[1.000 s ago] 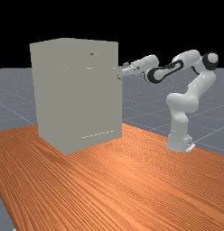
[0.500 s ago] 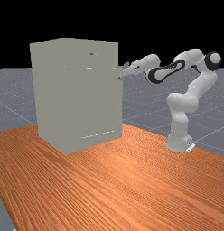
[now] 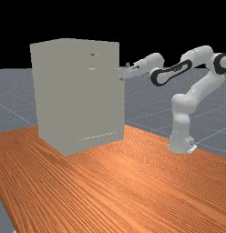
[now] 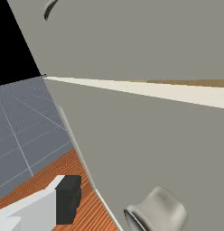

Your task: Open the cabinet door

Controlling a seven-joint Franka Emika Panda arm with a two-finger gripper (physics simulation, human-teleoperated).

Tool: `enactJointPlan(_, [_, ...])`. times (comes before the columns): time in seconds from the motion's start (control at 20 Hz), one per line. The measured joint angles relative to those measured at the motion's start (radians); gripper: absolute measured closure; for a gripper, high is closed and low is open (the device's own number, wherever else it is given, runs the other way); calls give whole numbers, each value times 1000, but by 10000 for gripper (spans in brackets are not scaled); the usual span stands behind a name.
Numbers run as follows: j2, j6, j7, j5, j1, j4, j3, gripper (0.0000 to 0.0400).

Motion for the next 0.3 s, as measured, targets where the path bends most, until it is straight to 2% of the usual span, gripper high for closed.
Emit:
enactJointPlan(0.1, [-54, -17, 11, 30, 16, -30, 53, 0])
enactJointPlan(0.15, [-100, -28, 12, 45, 73, -55, 74, 0])
enactJointPlan(0.2, [-137, -40, 12, 50, 159, -73, 111, 0])
enactJointPlan(0.3, [-110, -32, 8, 33, 270, -71, 179, 0])
